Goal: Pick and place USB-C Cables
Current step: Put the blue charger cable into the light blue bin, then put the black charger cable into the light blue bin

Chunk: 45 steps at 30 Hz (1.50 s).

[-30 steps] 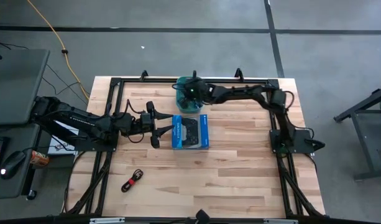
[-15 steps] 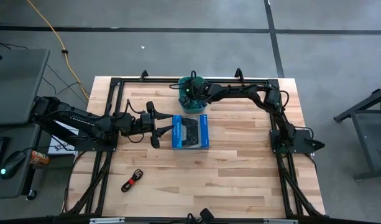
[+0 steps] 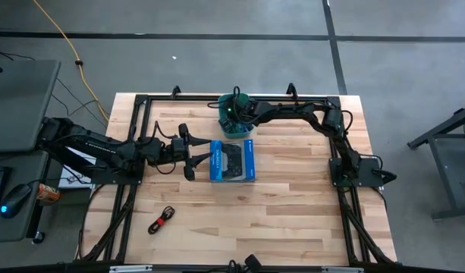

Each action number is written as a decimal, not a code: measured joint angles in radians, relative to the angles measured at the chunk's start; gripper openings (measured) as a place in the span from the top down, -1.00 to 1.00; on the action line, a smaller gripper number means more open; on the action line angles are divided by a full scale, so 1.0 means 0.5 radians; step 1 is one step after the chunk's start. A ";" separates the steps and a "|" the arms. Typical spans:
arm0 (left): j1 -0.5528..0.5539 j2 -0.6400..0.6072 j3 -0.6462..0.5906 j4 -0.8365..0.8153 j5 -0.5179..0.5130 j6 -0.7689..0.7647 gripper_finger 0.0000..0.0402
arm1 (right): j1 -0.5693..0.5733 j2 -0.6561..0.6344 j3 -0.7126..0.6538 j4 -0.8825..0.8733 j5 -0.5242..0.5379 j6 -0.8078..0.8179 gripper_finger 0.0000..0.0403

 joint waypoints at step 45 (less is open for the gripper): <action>0.000 0.000 0.000 -0.001 0.000 -0.005 0.06 | 0.001 -0.002 -0.003 -0.012 -0.047 0.016 0.04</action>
